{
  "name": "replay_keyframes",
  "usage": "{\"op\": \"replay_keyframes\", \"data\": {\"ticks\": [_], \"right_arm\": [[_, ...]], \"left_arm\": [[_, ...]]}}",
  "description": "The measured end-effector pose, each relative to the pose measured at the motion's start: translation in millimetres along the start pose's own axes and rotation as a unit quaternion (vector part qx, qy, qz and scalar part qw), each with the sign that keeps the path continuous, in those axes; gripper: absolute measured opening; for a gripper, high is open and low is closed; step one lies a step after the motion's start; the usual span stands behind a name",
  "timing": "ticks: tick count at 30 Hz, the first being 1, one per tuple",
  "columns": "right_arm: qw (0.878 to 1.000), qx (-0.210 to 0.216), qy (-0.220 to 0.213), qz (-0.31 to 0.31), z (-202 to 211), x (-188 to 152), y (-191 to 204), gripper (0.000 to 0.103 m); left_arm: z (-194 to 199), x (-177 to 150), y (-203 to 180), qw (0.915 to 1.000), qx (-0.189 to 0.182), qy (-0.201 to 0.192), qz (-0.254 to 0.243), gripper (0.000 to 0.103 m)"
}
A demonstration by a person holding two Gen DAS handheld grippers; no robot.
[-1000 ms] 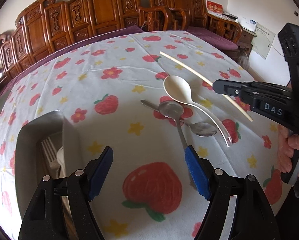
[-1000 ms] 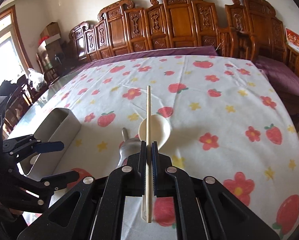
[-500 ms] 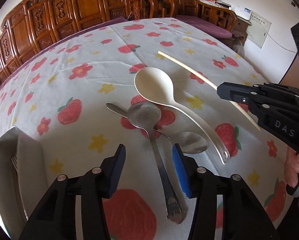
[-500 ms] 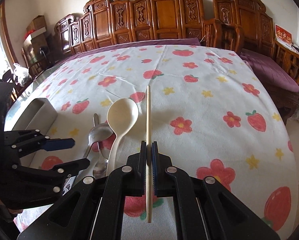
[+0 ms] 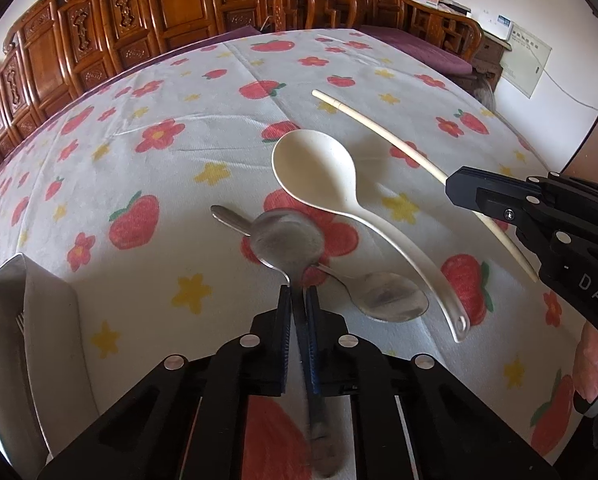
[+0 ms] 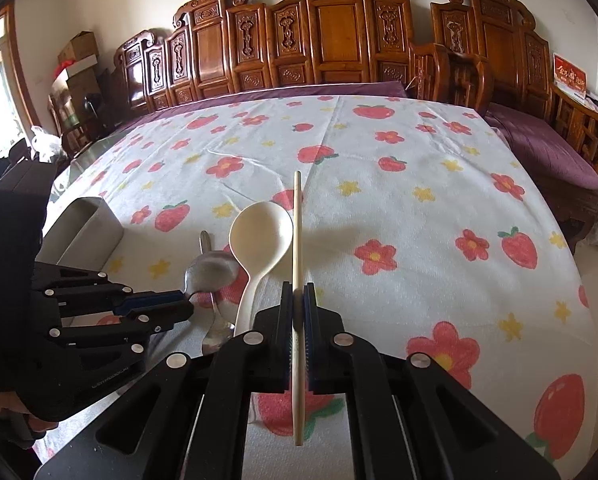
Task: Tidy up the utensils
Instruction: 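Grasp a steel spoon with the left tool while the right tool holds the chopstick, then carry the steel spoon into the tray and open the left tool while right holds chopstick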
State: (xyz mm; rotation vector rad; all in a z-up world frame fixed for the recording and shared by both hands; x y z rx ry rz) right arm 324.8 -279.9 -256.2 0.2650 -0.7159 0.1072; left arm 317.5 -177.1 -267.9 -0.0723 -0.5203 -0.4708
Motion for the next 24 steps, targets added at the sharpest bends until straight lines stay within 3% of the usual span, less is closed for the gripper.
{"op": "replay_keyframes", "data": {"ticks": [9, 24], "right_arm": [[1.000, -0.004, 0.003, -0.004, 2, -9, 15, 0.006], [1.000, -0.009, -0.015, -0.001, 53, -10, 52, 0.006]], "left_arm": [[34, -15, 9, 0.9999, 0.009, -0.012, 0.003, 0.005], [143, -34, 43, 0.9964, 0.038, -0.074, 0.014, 0.005]]}}
Point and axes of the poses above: each gripper's, at about its wrist camera, not at the fingertips, and z roughly against the way its jaws point, y to its left, x to its top, the point moved 3 cm from there along -z, roughly the way its jaws point, and after that the axes turned 6 degrees about -z, right-handed, at the moved point
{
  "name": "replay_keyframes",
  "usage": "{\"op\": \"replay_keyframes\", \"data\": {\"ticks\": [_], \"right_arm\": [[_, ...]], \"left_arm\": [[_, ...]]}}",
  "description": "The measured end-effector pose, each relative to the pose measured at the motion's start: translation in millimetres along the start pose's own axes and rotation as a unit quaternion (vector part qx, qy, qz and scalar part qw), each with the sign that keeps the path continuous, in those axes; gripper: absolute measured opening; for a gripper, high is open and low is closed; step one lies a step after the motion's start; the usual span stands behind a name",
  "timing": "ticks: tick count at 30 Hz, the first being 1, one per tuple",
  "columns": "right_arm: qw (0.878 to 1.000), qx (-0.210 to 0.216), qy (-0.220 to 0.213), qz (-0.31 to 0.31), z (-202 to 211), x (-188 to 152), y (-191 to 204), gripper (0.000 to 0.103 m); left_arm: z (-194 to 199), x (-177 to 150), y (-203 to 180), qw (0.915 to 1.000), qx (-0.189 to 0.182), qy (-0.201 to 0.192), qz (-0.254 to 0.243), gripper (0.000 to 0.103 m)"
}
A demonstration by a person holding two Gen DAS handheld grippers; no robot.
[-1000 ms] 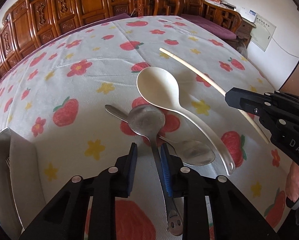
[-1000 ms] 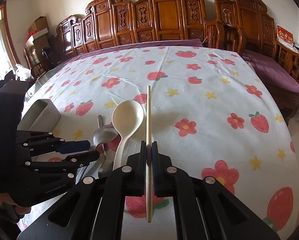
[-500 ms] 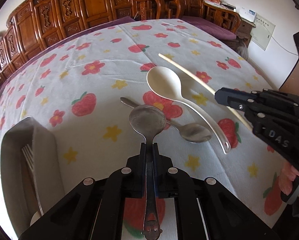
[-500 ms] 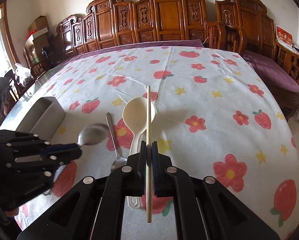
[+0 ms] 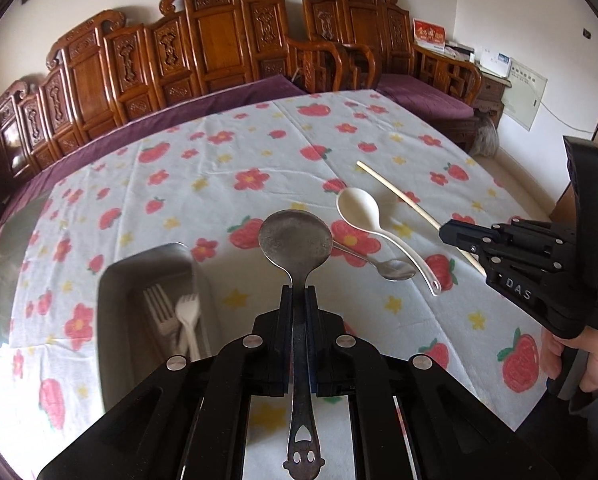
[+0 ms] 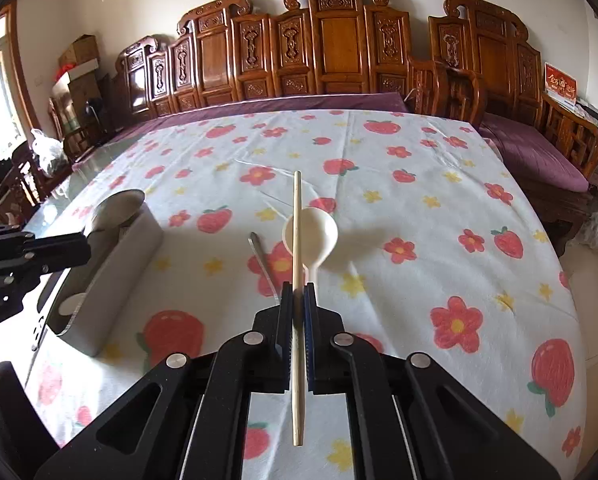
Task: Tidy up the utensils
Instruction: 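Carry the steel spoon into the tray and open the left tool while right holds chopstick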
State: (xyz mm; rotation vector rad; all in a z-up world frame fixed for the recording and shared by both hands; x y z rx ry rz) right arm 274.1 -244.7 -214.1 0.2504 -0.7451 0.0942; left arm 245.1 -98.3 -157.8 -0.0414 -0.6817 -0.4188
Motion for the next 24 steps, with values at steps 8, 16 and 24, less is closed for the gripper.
{"op": "replay_keyframes", "data": {"ticks": [8, 16, 24], "right_arm": [[0.999, 0.005, -0.012, 0.029, 32, 4, 34, 0.006], [0.998, 0.019, -0.023, 0.049, 55, 10, 62, 0.006], [0.998, 0.026, -0.018, 0.060, 57, 8, 82, 0.006]], "left_arm": [[34, -1, 18, 0.9997, 0.009, -0.021, 0.011, 0.005], [47, -4, 37, 0.9991, 0.015, -0.030, 0.026, 0.005], [27, -15, 64, 0.9988, 0.032, -0.011, 0.035, 0.005]]}}
Point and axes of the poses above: each gripper's, at about its wrist camera, not at the fingertips, and z roughly against the way its jaws point, y to its left, x to its top, the point moved 3 cm from there along -z, roughly the way its jaws point, and after that the axes turned 6 degrees about -z, right-handed, at the moved point
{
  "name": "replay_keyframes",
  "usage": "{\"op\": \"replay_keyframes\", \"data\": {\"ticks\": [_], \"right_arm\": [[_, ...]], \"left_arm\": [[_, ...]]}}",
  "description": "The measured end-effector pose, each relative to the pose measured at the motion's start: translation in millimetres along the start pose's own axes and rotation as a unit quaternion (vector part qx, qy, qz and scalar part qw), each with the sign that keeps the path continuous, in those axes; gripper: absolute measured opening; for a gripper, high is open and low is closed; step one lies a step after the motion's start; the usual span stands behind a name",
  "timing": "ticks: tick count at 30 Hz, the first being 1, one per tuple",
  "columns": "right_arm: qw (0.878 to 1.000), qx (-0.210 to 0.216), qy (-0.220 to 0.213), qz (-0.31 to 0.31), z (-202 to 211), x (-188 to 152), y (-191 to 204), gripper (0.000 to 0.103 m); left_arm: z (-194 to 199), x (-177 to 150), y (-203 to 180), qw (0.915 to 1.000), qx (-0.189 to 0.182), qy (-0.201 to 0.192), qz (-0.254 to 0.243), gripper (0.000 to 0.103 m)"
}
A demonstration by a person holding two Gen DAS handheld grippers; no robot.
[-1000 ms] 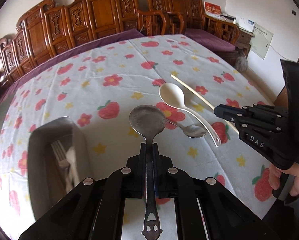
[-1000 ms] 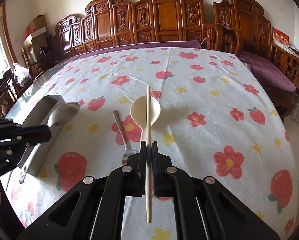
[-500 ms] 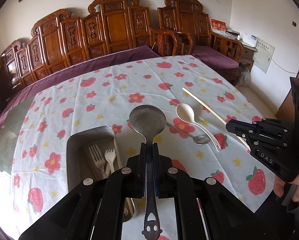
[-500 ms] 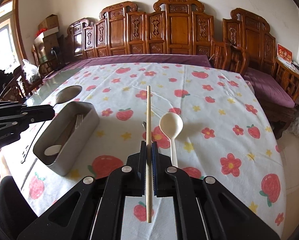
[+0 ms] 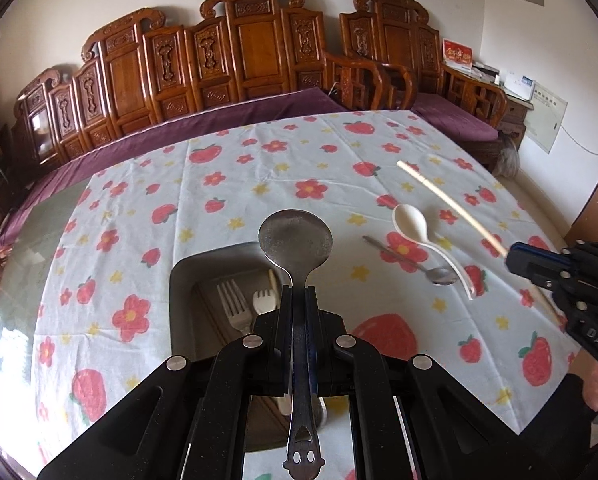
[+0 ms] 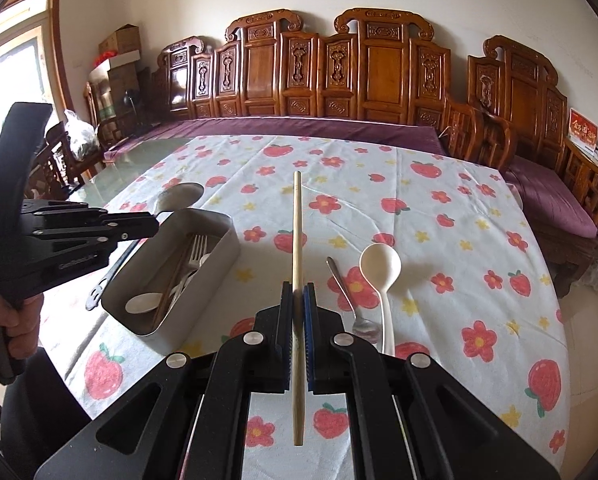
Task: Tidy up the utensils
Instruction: 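Carry the steel spoon into the tray and open the left tool while right holds chopstick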
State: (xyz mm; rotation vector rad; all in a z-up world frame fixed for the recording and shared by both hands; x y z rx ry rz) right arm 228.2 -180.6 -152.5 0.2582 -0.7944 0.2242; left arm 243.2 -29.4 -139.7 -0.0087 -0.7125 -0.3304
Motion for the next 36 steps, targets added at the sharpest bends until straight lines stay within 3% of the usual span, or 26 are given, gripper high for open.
{"op": "replay_keyframes", "data": {"ticks": [14, 23, 36], "right_arm": [[0.999, 0.012, 0.021, 0.021, -19, -7, 25, 0.006], [0.999, 0.023, 0.031, 0.021, -33, -10, 34, 0.006], [0.998, 0.027, 0.041, 0.027, -41, -15, 48, 0.006]], "left_arm": [[-60, -31, 56, 0.9975, 0.011, 0.057, 0.040, 0.005], [-92, -45, 71, 0.9937, 0.007, 0.094, 0.060, 0.005], [-90, -47, 73, 0.9938, 0.005, 0.092, 0.061, 0.008]]}}
Point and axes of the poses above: each gripper's, at about its wrist camera, not at the fingertips, and z roughly against the way its jaws point, y to its left, x to its top, the point moved 3 cm from there along -z, roughly the way its jaws point, and after that the axes turned 6 degrees about -z, right-handed, at the moved point
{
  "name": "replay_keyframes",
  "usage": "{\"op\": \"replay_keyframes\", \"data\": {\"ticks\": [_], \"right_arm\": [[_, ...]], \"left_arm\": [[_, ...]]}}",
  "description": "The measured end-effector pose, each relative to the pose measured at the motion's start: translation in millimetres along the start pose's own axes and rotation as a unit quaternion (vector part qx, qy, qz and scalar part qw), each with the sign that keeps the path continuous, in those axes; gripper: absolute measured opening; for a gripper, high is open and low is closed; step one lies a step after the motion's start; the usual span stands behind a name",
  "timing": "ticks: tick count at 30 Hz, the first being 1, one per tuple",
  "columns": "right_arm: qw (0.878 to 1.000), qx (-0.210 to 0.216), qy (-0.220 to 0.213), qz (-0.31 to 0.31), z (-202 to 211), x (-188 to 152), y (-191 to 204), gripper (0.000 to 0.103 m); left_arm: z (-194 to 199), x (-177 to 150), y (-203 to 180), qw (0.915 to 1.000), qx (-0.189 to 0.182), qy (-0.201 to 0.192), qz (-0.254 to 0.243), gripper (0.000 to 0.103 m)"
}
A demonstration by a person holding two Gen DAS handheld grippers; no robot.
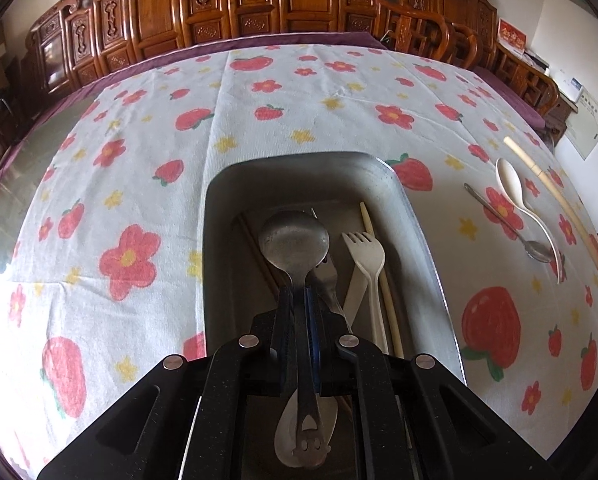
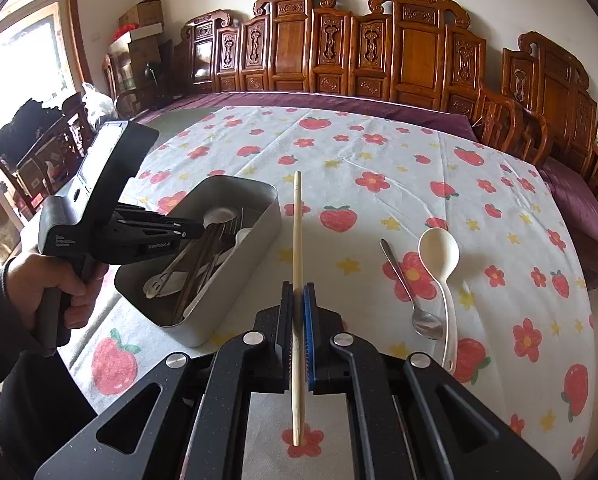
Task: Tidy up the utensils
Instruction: 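Carry the steel spoon into the tray and open the left tool while right holds chopstick, then lower the held chopstick into the steel tray and open the right tool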
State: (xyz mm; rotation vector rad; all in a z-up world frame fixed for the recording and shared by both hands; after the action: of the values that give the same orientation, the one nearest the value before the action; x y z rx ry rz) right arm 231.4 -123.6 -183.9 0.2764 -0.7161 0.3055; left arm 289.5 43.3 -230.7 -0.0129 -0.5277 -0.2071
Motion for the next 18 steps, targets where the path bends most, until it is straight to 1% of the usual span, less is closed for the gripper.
{"op": "replay_keyframes", "data": {"ticks": [1, 3, 4, 9, 14, 18], "right_arm": [[1.000, 0.001, 0.000, 0.000, 0, 0, 1, 0.006], [1.000, 0.002, -0.002, 0.002, 2, 0, 7, 0.006], [1.000, 0.003, -0.002, 0.003, 2, 1, 10, 0.006], [1.000, 0.009, -0.008, 0.009, 5, 4, 27, 0.006], [1.000, 0.016, -0.005, 0.013, 1, 6, 46, 0.006], [1.000, 0.020, 0.004, 0.014, -10, 7, 61, 0.006]], "left_arm": [[5, 0, 0, 1.0000, 0.002, -0.004, -0.002, 0.009], [18, -2, 2, 0.9999, 0.003, -0.016, -0.004, 0.019], [24, -3, 4, 0.9998, 0.003, -0.021, -0.004, 0.021], [60, -11, 11, 0.9986, 0.009, -0.049, -0.016, 0.021], [95, -20, 20, 0.9968, 0.012, -0.076, -0.023, 0.027], [120, -28, 30, 0.9952, 0.012, -0.095, -0.021, 0.029]]}}
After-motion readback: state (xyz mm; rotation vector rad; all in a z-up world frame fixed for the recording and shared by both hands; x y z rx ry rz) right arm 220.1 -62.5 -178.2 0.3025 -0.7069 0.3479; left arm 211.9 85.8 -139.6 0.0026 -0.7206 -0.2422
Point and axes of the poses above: each gripper's, at about its wrist camera, not at the fingertips, and z roughly against the way its jaws point, y to its left, x to its top, the point moved 3 cm from there along -z, roughly the way its jaws point, and after that the axes turned 6 degrees about -z, right-handed, at the moved point
